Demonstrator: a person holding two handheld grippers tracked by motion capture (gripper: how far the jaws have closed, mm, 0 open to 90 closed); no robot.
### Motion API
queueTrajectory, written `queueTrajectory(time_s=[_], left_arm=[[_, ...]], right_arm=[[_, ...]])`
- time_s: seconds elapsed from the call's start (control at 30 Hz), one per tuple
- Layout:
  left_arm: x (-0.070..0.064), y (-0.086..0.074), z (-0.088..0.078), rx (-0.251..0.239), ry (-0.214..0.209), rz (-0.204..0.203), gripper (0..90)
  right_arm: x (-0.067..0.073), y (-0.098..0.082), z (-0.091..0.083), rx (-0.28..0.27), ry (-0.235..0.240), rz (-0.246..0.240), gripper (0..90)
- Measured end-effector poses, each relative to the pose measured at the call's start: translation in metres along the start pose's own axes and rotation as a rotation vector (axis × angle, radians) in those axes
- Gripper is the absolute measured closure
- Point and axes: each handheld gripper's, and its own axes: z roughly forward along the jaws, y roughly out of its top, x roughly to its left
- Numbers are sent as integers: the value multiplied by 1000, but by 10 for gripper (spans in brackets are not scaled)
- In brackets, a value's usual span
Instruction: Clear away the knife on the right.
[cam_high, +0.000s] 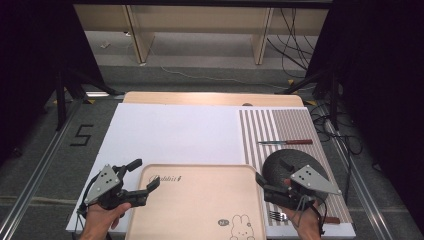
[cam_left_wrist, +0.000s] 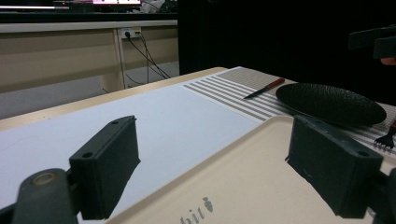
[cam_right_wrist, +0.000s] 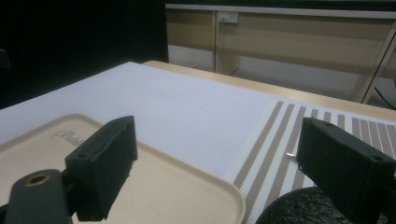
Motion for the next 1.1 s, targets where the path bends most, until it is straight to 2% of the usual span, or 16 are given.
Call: queueTrajectory(time_s=[0.07, 0.17, 0.27, 0.33, 0.43, 0.47, 0.5, 0.6, 0.63, 0.87, 0.9, 0.93, 0.97, 1.0, 1.03, 1.1], left_arm=[[0, 0, 0, 1, 1, -1, 157], [0, 0, 0, 1, 0, 0, 157], [1, 0, 0, 2, 6, -2, 157], [1, 0, 0, 3, 5, 0, 157], [1, 0, 0, 3, 3, 0, 157], [1, 0, 0, 3, 3, 0, 157], [1, 0, 0, 2, 5, -2, 157], [2, 0, 0, 1, 9, -5, 157], [2, 0, 0, 1, 9, -4, 157], [2, -1, 0, 4, 7, -2, 157], [2, 0, 0, 3, 7, -1, 157], [2, -1, 0, 3, 8, -3, 157], [2, -1, 0, 3, 8, -3, 157], [2, 0, 0, 2, 8, -3, 157], [2, 0, -1, 1, 8, -2, 157], [2, 0, -1, 1, 8, -3, 157]], right_arm=[[-4, 2, 1, 16, 3, 1, 132], [-9, 4, 4, 11, 7, -2, 131], [-18, 9, 6, 47, 20, -14, 131], [-31, 15, 12, 86, 31, -63, 138], [-46, 20, 19, 150, 60, -34, 138], [-46, 20, 19, 150, 60, -34, 138], [-54, 24, 21, 191, 66, -33, 139], [-62, 26, 26, 192, 67, -42, 142], [-68, 29, 29, 236, 56, -43, 148], [-84, 37, 40, 252, 70, -24, 149], [-87, 38, 41, 266, 72, -29, 148], [-93, 42, 45, 310, 80, -35, 154], [-93, 42, 45, 310, 80, -35, 154], [-100, 44, 50, 337, 116, -7, 155], [-103, 45, 53, 343, 132, -5, 156], [-108, 48, 57, 373, 126, -11, 156]])
